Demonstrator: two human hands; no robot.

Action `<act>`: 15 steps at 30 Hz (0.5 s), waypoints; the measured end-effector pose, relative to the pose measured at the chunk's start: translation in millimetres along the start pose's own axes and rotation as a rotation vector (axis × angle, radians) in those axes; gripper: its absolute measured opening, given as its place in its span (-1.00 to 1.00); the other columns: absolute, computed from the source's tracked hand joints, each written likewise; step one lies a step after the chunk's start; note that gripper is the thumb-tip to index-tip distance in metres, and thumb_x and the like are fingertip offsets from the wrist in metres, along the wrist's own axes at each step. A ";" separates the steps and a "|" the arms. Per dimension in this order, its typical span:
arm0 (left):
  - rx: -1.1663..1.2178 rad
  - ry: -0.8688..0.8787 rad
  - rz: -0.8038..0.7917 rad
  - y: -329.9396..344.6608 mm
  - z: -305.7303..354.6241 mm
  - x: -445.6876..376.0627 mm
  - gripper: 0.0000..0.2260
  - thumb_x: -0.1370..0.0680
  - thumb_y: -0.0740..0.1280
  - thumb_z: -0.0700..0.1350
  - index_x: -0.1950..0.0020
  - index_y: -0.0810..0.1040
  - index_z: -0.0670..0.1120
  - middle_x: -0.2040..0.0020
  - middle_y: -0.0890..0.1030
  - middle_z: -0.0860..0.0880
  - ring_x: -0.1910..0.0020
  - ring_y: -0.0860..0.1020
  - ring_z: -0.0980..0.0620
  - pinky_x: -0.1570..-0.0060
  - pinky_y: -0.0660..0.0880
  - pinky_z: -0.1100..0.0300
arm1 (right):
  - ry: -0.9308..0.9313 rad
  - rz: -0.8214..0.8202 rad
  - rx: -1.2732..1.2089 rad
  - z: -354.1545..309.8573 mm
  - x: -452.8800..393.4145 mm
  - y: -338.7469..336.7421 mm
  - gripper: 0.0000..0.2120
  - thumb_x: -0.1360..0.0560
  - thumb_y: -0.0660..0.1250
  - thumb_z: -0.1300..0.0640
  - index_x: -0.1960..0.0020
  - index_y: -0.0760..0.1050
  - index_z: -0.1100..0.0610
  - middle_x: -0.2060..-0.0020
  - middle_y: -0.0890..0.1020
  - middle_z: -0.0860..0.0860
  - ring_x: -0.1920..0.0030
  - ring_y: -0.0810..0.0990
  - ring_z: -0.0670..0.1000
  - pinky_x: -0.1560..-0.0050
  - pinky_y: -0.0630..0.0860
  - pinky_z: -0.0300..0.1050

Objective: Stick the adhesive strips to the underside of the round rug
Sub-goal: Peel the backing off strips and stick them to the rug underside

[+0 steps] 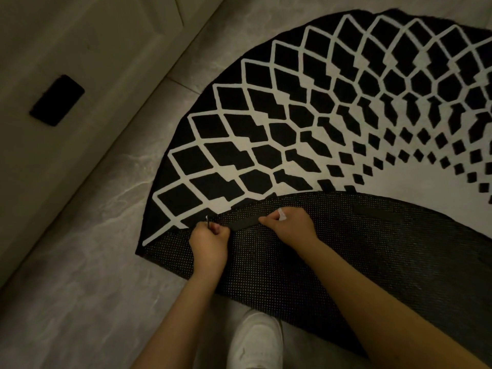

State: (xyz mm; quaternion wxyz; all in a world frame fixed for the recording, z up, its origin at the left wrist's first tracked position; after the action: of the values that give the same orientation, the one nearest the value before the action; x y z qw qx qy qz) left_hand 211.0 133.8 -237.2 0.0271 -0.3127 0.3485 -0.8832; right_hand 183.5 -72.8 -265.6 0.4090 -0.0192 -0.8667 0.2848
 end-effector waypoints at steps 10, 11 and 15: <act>0.060 0.025 0.121 -16.1 -5.0 6.6 -0.81 -0.54 0.30 -0.23 0.25 0.39 -0.06 0.21 0.51 -0.07 0.31 0.45 0.11 0.35 0.31 0.35 | -0.044 0.036 -0.057 -11.5 2.8 14.9 -0.84 -0.44 0.39 -0.08 0.28 0.52 -0.07 0.21 0.59 -0.10 0.14 0.54 -0.10 0.20 0.41 -0.24; 0.065 0.047 0.136 -21.3 -3.2 8.2 -0.79 -0.53 0.31 -0.23 0.26 0.39 -0.05 0.23 0.50 -0.06 0.31 0.45 0.12 0.34 0.31 0.35 | -0.040 0.047 -0.100 -12.8 3.1 15.8 -0.85 -0.44 0.40 -0.06 0.28 0.52 -0.07 0.22 0.60 -0.09 0.15 0.55 -0.10 0.23 0.41 -0.26; 0.026 0.099 0.132 -35.6 -4.6 8.1 -0.79 -0.53 0.32 -0.22 0.28 0.42 -0.04 0.32 0.47 0.07 0.34 0.41 0.23 0.36 0.28 0.46 | -0.042 0.033 -0.152 -14.6 4.2 24.2 -0.89 -0.43 0.42 -0.03 0.21 0.57 -0.01 0.23 0.61 -0.05 0.18 0.56 -0.08 0.21 0.46 -0.23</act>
State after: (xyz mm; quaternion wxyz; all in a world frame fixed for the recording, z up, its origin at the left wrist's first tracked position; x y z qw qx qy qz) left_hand 207.9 161.3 -212.9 0.0720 -0.2447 0.3579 -0.8982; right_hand 186.4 -44.5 -267.7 0.3833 -0.0588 -0.8938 0.2252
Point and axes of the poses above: each hand's wrist, its own x-axis away from the middle knuckle, its own y-axis out of the palm, z = x × y, the point moved 9 cm from there along -x, towards the middle knuckle
